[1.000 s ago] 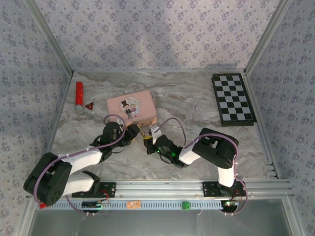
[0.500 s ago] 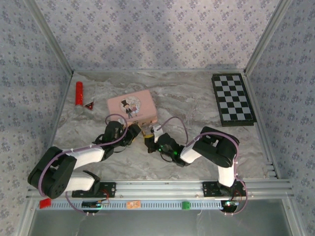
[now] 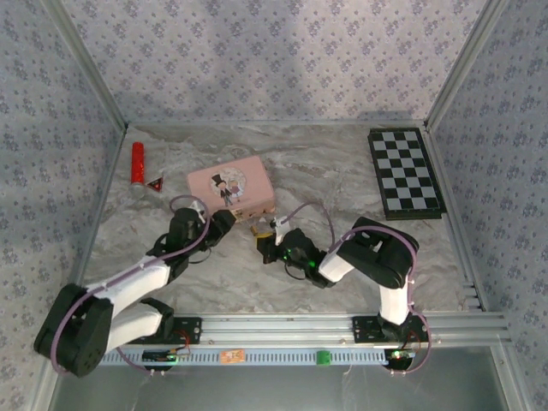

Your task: Unlock the padlock with the key

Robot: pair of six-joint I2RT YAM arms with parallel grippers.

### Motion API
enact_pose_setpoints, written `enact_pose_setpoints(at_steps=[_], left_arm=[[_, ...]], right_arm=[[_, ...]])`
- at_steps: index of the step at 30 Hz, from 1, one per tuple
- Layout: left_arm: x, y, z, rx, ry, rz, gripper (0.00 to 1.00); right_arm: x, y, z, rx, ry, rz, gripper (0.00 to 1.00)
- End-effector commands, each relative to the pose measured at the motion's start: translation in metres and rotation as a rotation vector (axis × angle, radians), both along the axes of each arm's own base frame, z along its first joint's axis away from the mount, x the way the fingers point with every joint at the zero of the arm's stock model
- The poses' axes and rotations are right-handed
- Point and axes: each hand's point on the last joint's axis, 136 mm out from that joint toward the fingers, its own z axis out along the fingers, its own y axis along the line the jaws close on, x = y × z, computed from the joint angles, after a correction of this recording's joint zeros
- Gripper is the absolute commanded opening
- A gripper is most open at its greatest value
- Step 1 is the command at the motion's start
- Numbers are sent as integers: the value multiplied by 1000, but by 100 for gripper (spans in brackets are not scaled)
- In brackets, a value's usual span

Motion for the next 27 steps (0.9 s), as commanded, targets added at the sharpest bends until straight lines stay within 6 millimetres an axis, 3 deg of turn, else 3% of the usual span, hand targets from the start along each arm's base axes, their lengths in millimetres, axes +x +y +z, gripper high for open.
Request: enact_pose_setpoints(at_steps=[1, 12, 15, 20, 27], left_arm=[[-5, 19, -3, 87, 1, 13, 58], [7, 62, 18, 107, -31, 72, 59], [13, 68, 19, 117, -28, 67, 59], [23, 78, 17, 146, -35, 66, 59], [40, 100, 17, 302, -41, 89, 59]], right_arm=[[1, -11, -22, -39, 93, -23, 11], [13, -23, -38, -8, 215, -73, 14], [13, -29, -37, -4, 210, -95, 20], [13, -38, -29, 9, 185, -107, 34], [17, -50, -7, -90, 125, -94, 40]])
